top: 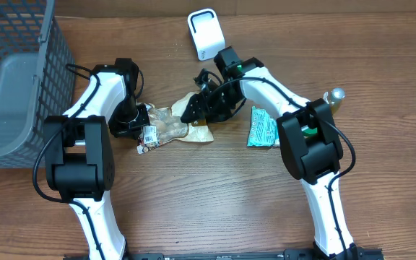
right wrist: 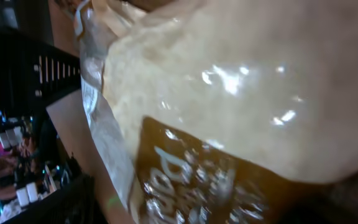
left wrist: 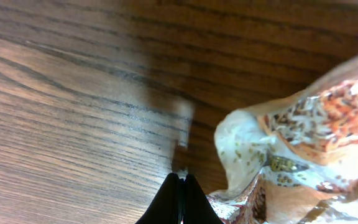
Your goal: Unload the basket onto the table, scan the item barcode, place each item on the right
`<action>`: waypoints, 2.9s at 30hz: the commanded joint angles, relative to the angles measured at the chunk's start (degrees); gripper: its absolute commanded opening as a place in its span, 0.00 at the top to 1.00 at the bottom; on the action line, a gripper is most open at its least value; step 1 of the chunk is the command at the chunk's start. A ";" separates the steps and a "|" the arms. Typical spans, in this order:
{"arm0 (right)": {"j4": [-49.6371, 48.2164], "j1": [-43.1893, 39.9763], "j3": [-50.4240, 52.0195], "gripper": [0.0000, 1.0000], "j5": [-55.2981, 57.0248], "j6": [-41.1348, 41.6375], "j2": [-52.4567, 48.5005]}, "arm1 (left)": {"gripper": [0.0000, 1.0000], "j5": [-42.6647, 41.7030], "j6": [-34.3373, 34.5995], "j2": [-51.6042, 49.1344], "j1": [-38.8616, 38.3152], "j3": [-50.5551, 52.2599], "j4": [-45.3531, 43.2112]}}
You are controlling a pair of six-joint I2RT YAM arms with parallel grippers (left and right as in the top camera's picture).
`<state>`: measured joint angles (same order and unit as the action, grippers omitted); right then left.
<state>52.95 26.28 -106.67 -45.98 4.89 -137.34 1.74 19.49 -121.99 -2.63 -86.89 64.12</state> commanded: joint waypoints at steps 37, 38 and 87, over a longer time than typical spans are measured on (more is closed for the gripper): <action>-14.36 1.46 6.34 0.80 -13.20 9.90 -0.11 | 0.96 -1.57 -0.24 0.15 -3.41 0.55 -2.51; -13.60 1.44 6.34 0.80 -12.94 9.90 -0.11 | 0.96 -1.57 -0.24 0.15 -3.41 0.55 -2.47; 2.89 -3.98 6.27 0.96 -0.09 -1.97 0.07 | 0.00 6.27 -7.28 0.17 4.85 -26.03 8.92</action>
<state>55.94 22.52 -100.68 -48.66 3.57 -137.43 7.18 13.06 -122.06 2.13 -112.12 73.06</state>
